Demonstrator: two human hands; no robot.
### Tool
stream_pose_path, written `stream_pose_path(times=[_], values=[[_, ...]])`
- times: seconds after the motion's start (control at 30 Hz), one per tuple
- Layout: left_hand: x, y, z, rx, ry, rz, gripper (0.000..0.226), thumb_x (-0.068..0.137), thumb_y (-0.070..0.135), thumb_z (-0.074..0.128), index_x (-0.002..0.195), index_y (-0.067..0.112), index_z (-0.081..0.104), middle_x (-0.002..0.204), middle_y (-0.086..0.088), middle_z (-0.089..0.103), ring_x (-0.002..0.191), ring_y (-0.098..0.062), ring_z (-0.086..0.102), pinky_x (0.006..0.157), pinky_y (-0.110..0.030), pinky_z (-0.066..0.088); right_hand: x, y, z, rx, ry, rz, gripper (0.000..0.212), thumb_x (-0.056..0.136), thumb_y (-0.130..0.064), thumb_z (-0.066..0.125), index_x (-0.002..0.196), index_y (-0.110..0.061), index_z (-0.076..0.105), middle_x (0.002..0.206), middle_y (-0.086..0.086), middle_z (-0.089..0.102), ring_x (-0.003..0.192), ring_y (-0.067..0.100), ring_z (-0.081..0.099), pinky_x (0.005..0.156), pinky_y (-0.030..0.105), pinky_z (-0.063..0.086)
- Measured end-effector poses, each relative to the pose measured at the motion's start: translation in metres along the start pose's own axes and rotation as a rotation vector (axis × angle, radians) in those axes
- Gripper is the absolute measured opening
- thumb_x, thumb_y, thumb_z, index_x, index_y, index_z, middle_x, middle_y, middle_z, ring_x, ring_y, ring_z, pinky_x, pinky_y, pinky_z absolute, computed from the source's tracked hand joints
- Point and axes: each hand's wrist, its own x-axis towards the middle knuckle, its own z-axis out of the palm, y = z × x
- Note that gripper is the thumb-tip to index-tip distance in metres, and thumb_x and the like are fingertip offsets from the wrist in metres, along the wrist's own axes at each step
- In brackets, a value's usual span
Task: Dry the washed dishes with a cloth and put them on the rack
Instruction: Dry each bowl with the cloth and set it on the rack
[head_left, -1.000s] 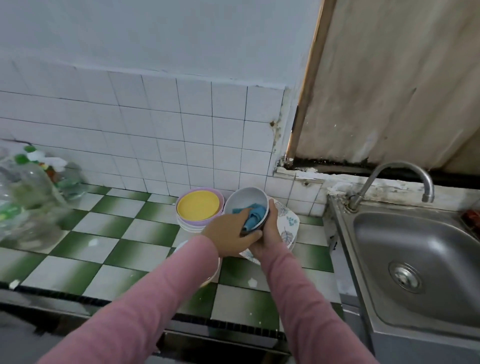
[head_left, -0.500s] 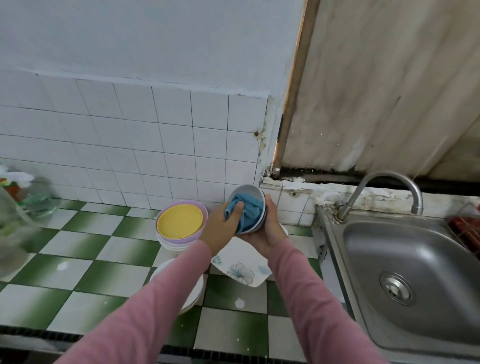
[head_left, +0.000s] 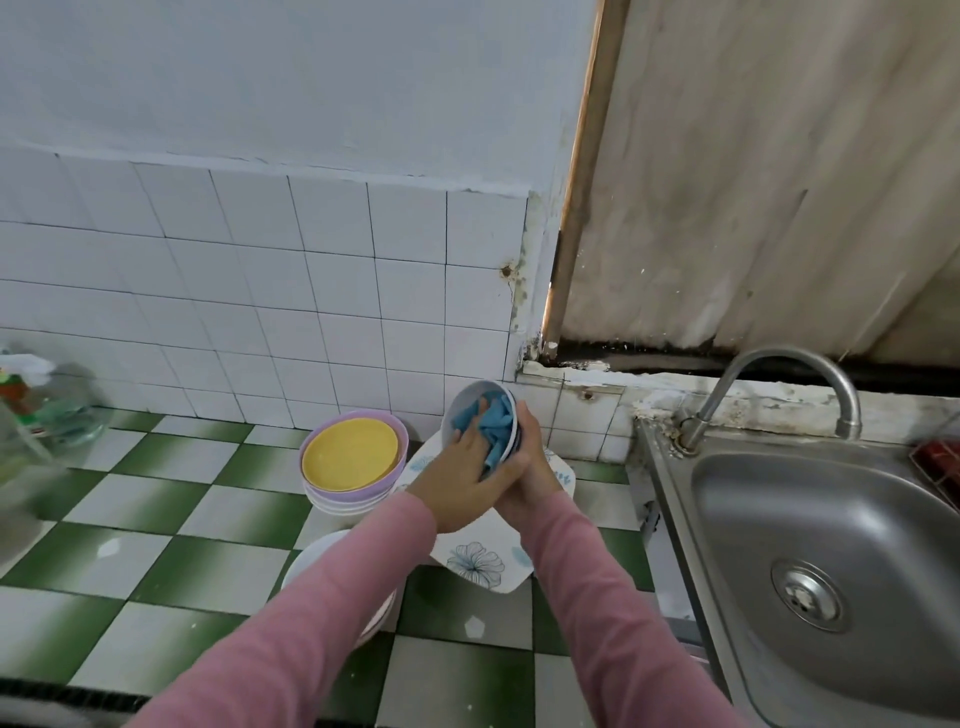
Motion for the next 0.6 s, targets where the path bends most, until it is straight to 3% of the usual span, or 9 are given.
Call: stream_pose_path(times=[0.07,0.17,0.33,0.4,0.5,0.6], values=[[-0.004,0.000,-0.004,0.174,-0.004,0.072,0.056,0.098,0.054,0.043,0.140,0.017,0.043,0.130,-0.001,0.054,0.119,-0.018,0.049,0.100,-0.028,0.039,0.002,0.005,0.001,0.021,0.034,0.000,0.062,0.093,-0.064,0.045,0.120,-0.012,0.065,0.116,0.017,0.070,0.109,0.029,0.066,0.098,0.041,0.052],[0.000,-0.002,-0.007,0.253,-0.015,0.021,0.031,0.100,0.040,0.050,0.119,0.016,0.055,0.101,0.000,0.062,0.092,-0.021,0.059,0.078,-0.027,0.040,0.007,0.008,-0.005,0.060,0.092,0.003,0.062,0.094,-0.064,0.044,0.113,-0.009,0.065,0.095,0.015,0.074,0.092,0.027,0.069,0.086,0.039,0.056],[0.006,-0.009,0.008,0.113,0.070,-0.062,0.027,0.088,0.030,0.067,0.113,0.021,0.060,0.103,0.004,0.067,0.096,-0.023,0.060,0.085,-0.031,0.047,0.009,0.017,-0.008,0.167,0.172,-0.007,0.076,0.088,-0.066,0.055,0.134,-0.006,0.057,0.129,0.023,0.063,0.120,0.035,0.060,0.107,0.048,0.046],[0.006,-0.010,0.013,0.088,0.109,-0.042,0.030,0.083,0.032,0.072,0.110,0.024,0.060,0.099,0.007,0.067,0.092,-0.019,0.060,0.086,-0.030,0.048,0.007,0.019,-0.013,0.193,0.184,-0.017,0.072,0.091,-0.064,0.051,0.134,-0.006,0.057,0.131,0.022,0.062,0.119,0.034,0.061,0.104,0.046,0.049],[0.005,-0.016,0.011,0.022,0.098,0.018,0.035,0.080,0.036,0.076,0.110,0.026,0.061,0.098,0.007,0.068,0.090,-0.015,0.062,0.084,-0.028,0.050,0.003,0.021,-0.019,0.220,0.131,-0.020,0.070,0.092,-0.065,0.047,0.128,-0.007,0.060,0.118,0.019,0.068,0.109,0.031,0.065,0.091,0.041,0.055],[0.003,-0.019,-0.001,-0.164,0.071,0.014,0.026,0.085,0.021,0.074,0.109,0.016,0.065,0.100,-0.004,0.071,0.094,-0.021,0.065,0.083,-0.027,0.052,0.001,0.024,-0.022,0.255,0.087,-0.014,0.073,0.091,-0.066,0.047,0.132,-0.006,0.059,0.121,0.021,0.067,0.113,0.034,0.063,0.086,0.044,0.058]])
